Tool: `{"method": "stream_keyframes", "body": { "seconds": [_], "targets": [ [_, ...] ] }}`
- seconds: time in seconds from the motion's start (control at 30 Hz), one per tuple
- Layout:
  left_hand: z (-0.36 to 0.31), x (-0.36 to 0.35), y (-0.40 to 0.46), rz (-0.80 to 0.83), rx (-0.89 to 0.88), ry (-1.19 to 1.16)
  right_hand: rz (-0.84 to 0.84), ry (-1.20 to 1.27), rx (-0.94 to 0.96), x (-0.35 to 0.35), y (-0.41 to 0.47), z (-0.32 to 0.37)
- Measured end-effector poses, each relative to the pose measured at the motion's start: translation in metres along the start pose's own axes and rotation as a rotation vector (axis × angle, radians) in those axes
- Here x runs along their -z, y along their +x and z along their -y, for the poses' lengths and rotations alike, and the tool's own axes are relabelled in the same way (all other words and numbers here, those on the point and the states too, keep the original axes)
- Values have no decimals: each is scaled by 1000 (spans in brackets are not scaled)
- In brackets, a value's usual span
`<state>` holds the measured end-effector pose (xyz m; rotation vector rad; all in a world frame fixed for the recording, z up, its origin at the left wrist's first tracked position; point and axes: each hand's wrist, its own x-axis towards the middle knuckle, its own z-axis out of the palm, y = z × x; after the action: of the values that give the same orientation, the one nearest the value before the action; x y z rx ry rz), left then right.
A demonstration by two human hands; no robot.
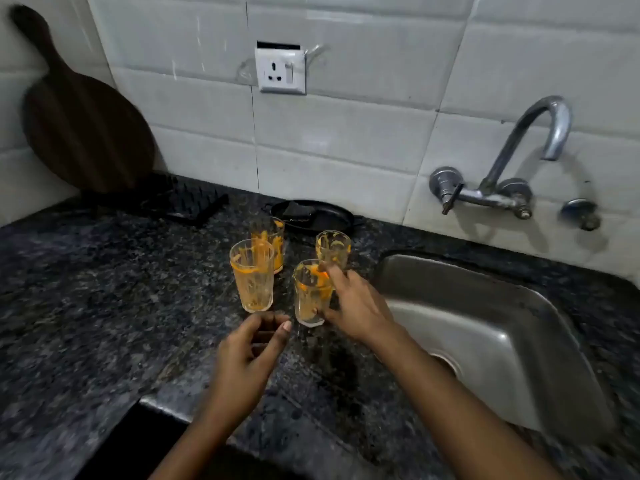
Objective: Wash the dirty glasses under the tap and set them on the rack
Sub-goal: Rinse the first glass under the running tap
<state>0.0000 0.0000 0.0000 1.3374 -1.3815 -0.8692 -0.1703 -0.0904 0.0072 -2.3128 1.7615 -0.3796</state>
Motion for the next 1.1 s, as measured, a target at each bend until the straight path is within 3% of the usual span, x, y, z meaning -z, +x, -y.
{"method": "stream_keyframes", "body": {
  "seconds": [0.1,0.17,0.27,0.53,0.73,0.93,1.1],
  "targets": [
    [9,-7,20,60,-14,14,-33,-4,34,-13,21,-1],
    [14,-14,30,75,8,-16,-123,122,54,-19,21,-8],
    [19,-30,38,91,9,-33,-364,325,67,-11,-2,-28],
    [-10,-148,84,285,-65,-14,-630,465,-315,66,-34,-162],
    [-60,-255,168,219,44,9,-777,517,-340,108,-28,-228],
    [-95,-318,226,143,-11,402,-770,627,-390,116,-17,-251],
    [-100,-346,236,43,125,396,-707,628,-385,109,-12,-256]
  ]
}}
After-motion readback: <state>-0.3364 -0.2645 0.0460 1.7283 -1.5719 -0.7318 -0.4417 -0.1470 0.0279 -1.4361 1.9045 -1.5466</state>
